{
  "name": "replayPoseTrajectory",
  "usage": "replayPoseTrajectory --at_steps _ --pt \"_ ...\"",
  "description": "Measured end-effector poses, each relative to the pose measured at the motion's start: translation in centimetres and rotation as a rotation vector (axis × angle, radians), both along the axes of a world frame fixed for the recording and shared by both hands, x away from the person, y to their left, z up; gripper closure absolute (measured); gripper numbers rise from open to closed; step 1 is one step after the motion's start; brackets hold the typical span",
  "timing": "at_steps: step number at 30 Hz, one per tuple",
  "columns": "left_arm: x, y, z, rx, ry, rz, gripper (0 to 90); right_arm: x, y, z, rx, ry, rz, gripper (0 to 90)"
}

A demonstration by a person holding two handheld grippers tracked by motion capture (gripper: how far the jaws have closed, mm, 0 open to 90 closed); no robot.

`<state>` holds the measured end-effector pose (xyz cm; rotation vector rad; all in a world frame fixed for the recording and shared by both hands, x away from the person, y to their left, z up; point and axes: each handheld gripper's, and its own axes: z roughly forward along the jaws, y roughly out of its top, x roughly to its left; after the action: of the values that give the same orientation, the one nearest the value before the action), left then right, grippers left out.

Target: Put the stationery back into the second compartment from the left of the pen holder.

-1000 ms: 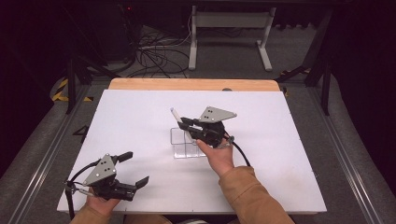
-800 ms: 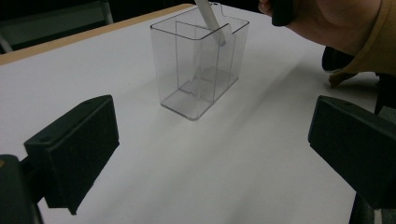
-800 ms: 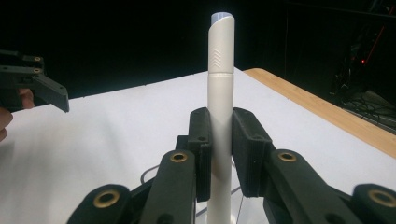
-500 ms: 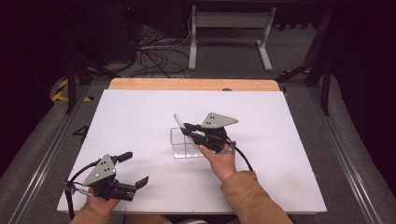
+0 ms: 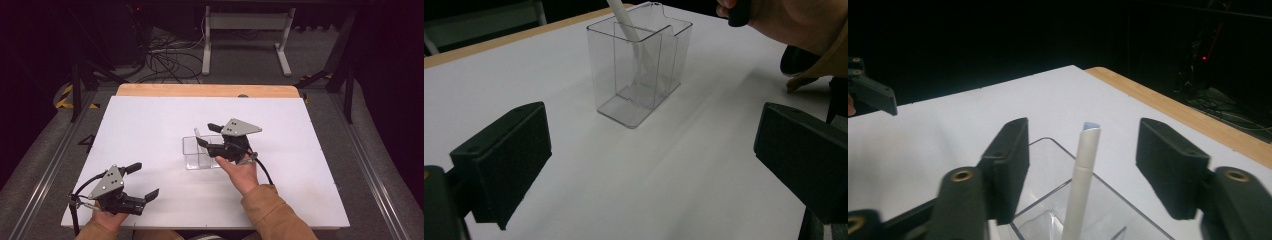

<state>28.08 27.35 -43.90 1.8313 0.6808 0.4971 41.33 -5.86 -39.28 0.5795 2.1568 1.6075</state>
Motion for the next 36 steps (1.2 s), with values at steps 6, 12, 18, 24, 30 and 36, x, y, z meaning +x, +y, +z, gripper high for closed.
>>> replayPoseTrajectory --at_steps 6,12,18,24,30,36 --pt "-0.1 0.1 0.0 -0.005 -0.002 0.005 2.8 -0.7 -0.9 1.6 0.008 -0.042 -0.018 27.0" --pt "-0.1 0.1 0.1 -0.002 -0.005 0.006 2.8 -1.4 -1.4 2.9 0.007 -0.06 -0.006 26.0" --pt "-0.1 0.0 0.1 0.0 -0.007 0.004 2.8 -1.9 -1.7 3.5 -0.001 -0.067 0.001 25.5" --pt "-0.1 0.1 0.1 -0.004 -0.011 0.007 2.7 -2.1 -2.1 3.7 -0.009 -0.066 -0.009 22.5" --pt "-0.1 0.0 0.1 -0.004 -0.009 0.005 2.8 -2.6 -2.9 4.3 -0.013 -0.067 -0.021 16.6" --pt "-0.1 0.1 0.2 -0.005 -0.016 0.013 2.7 -3.2 -4.8 4.8 -0.016 -0.064 -0.053 8.9"
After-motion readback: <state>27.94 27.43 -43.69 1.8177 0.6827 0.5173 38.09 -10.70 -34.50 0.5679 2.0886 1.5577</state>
